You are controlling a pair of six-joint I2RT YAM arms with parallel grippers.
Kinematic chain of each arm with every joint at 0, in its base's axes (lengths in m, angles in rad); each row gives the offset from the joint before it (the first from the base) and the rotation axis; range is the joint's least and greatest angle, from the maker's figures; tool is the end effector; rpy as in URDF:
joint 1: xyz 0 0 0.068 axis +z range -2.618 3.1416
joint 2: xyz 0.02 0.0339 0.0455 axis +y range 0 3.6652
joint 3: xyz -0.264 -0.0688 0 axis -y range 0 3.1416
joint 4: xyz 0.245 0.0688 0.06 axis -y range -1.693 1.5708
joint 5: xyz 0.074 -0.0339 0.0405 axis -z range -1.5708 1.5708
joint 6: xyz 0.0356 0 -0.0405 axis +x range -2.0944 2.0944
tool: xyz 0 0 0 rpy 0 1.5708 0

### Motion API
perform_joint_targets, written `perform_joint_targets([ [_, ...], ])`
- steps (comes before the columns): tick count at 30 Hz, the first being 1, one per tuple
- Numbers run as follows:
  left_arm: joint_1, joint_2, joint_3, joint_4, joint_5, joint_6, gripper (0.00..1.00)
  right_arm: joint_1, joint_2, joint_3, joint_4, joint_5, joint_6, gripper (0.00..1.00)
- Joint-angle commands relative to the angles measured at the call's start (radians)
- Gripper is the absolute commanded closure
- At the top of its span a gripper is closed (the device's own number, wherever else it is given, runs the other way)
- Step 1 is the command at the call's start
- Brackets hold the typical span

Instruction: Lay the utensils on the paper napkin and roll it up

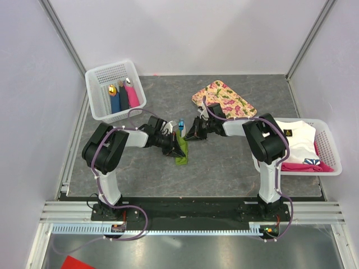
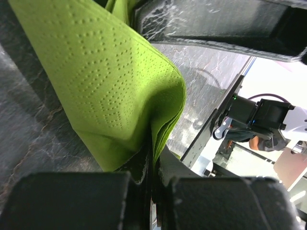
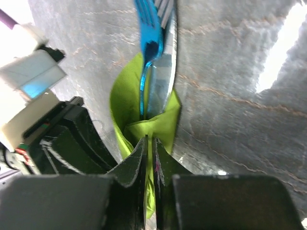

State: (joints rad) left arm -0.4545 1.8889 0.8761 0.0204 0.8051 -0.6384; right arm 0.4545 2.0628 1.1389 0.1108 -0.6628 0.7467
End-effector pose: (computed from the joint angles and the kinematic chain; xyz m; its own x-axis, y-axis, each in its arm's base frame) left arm 0.2916 -0.1711 0.1056 -0.9965 0.0272 -0.0793 0.0804 0.5802 -0.8105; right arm 0.3591 0.1999 0.1127 -0.9721 0.1209 -0.2008 -0.0895 0.6002 0.7949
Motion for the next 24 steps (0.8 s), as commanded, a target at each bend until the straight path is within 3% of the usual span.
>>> perform_joint_targets([
  [1,0.005,0.029,0.011,-0.057,-0.052,0.080,0.98,-0.005,-0.053,0.070,0.027,-0.005,-0.023,0.87],
  [24,0.005,0.042,0.026,-0.082,-0.052,0.108,0.98,0.003,0.114,0.156,0.026,0.081,-0.012,0.90],
])
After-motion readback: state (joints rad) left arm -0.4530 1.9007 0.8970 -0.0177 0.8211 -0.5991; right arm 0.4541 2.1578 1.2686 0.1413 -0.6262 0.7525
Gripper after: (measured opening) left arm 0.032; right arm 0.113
